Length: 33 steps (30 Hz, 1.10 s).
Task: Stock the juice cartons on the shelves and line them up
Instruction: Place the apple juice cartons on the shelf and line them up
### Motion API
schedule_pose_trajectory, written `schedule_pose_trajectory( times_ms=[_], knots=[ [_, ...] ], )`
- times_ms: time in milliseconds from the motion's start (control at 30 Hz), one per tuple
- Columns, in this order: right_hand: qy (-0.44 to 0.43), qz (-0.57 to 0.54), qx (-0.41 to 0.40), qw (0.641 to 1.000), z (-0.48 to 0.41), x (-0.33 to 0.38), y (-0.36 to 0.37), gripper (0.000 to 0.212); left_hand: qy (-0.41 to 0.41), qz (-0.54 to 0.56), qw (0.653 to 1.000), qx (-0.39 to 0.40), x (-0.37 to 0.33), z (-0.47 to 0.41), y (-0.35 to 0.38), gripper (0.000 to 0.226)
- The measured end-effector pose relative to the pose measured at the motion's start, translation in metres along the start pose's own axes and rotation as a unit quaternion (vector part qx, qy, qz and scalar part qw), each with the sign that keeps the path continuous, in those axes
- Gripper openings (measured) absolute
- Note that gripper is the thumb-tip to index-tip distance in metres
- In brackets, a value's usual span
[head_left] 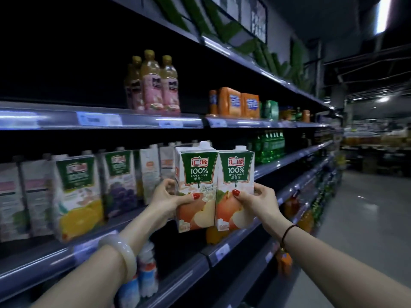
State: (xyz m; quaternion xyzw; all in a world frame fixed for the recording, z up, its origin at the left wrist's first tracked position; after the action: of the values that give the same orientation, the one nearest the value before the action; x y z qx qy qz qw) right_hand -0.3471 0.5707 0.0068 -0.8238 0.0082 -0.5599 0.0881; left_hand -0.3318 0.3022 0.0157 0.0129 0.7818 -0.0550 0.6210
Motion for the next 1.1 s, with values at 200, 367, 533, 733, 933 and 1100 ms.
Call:
schedule_pose_trajectory(
  times_ms=[200,367,533,733,933,1100],
  knots=[
    [-0.002,0.019,-0.035,0.999,-0.037,-0.028,-0.120,0.025,0.003,0.013,1.000,0.028,0.012,-0.090,0.108,0.053],
    [0.001,0.030,-0.061,0.998,-0.073,-0.057,-0.197,0.019,0.013,-0.004,0.999,0.050,0.022,-0.157,0.177,0.051],
    [0.008,0.023,-0.075,0.997,-0.117,-0.095,-0.257,0.016,0.012,-0.018,0.997,0.070,0.040,-0.229,0.228,0.054],
    [0.005,0.027,-0.086,0.996,-0.191,-0.137,-0.331,0.014,0.020,-0.014,0.995,0.095,0.062,-0.333,0.289,0.050],
    [-0.009,0.041,-0.109,0.993,-0.269,-0.162,-0.422,0.014,0.020,0.020,0.991,0.128,0.072,-0.452,0.362,0.071],
    [-0.007,0.037,-0.137,0.990,-0.327,-0.196,-0.511,0.019,0.029,0.037,0.986,0.158,0.080,-0.548,0.441,0.053]
  ],
)
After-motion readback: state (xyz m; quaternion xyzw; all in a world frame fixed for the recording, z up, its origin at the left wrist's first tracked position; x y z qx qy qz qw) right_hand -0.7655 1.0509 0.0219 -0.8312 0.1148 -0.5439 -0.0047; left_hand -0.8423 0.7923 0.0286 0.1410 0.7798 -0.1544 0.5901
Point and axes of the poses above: each hand's wrist, its own z-axis away from the middle knuckle, its own y-axis out of the palm, x = y × z, the point moved 9 cm from there along -z, towards the middle knuckle, and after that the axes turned 15 degrees about x, right-handed, at the moved point
